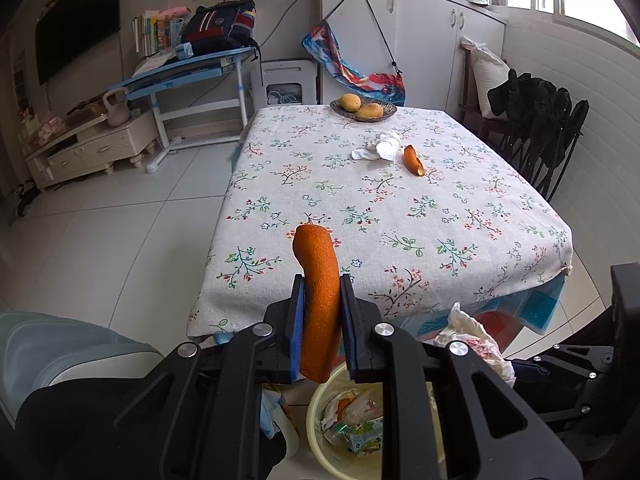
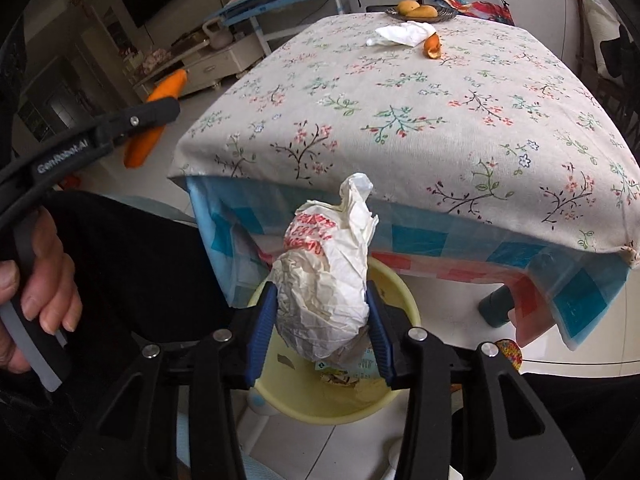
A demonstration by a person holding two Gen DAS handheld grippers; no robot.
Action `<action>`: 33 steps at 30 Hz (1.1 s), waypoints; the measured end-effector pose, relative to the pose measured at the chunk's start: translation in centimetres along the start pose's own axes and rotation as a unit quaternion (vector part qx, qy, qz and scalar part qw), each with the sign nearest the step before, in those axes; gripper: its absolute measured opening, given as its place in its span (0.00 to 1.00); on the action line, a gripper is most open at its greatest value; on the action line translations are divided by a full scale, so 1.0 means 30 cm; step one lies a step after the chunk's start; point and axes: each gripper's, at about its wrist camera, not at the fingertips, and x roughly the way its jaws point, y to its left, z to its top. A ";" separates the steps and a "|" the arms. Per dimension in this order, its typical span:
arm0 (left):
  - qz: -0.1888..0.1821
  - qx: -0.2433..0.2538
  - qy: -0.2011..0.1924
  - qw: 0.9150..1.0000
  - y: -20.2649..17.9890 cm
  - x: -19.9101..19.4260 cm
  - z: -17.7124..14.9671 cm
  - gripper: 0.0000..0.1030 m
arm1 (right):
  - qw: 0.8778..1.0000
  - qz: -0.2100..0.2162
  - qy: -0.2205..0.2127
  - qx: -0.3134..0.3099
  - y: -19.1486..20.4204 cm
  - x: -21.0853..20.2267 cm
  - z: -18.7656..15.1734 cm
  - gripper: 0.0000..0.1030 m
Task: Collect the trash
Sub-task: 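Carry the white bag over the bucket and open the right tool while the left tool carries the peel, then hold the orange peel over the yellow bucket and open the left tool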
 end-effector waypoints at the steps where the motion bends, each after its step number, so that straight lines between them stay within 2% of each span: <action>1: -0.001 0.002 0.000 1.000 0.000 0.001 0.000 0.16 | 1.000 0.000 0.005 0.001 -0.002 0.006 -0.003 0.47; 6: -0.002 0.008 0.000 1.000 -0.009 0.005 -0.001 0.16 | 1.000 -0.002 0.020 0.009 -0.014 0.029 -0.003 0.50; 9: -0.002 0.010 0.000 1.000 -0.012 0.007 -0.004 0.16 | 1.000 -0.003 0.018 0.010 -0.014 0.025 -0.005 0.59; 15: -0.003 0.014 0.000 1.000 -0.017 0.007 -0.010 0.16 | 1.000 -0.005 0.006 0.024 -0.031 0.007 0.000 0.60; 18: -0.006 0.018 0.002 1.000 -0.024 0.009 -0.014 0.16 | 0.998 -0.019 -0.027 0.045 -0.056 -0.035 0.009 0.63; 21: -0.010 0.026 0.004 1.000 -0.038 0.010 -0.020 0.16 | 0.993 -0.048 -0.082 0.073 -0.093 -0.103 0.022 0.69; 26: -0.023 0.053 0.013 0.998 -0.077 0.017 -0.042 0.16 | 0.975 -0.075 -0.161 0.133 -0.176 -0.212 0.016 0.74; 33: -0.045 0.123 0.047 0.990 -0.173 0.048 -0.104 0.16 | 0.959 -0.082 -0.209 0.172 -0.236 -0.280 0.012 0.76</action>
